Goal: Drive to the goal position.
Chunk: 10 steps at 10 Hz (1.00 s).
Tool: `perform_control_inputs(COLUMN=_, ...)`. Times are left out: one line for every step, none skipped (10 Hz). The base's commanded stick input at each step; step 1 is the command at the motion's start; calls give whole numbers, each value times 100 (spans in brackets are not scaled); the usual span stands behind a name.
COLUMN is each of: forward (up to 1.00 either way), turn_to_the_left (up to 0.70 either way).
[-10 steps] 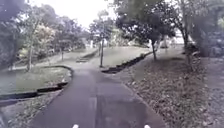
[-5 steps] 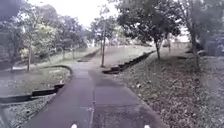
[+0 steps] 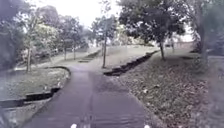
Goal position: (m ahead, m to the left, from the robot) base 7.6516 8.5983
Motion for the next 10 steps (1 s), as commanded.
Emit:
perform_control_inputs(forward=70, turn_to_the_left=35)
perform_control_inputs(forward=70, turn_to_the_left=35)
perform_control_inputs(forward=70, turn_to_the_left=35)
perform_control_inputs(forward=70, turn_to_the_left=35)
perform_control_inputs(forward=70, turn_to_the_left=35)
perform_control_inputs(forward=70, turn_to_the_left=35)
perform_control_inputs(forward=70, turn_to_the_left=35)
perform_control_inputs(forward=70, turn_to_the_left=35)
perform_control_inputs(forward=70, turn_to_the_left=27)
perform_control_inputs(forward=70, turn_to_the_left=0)
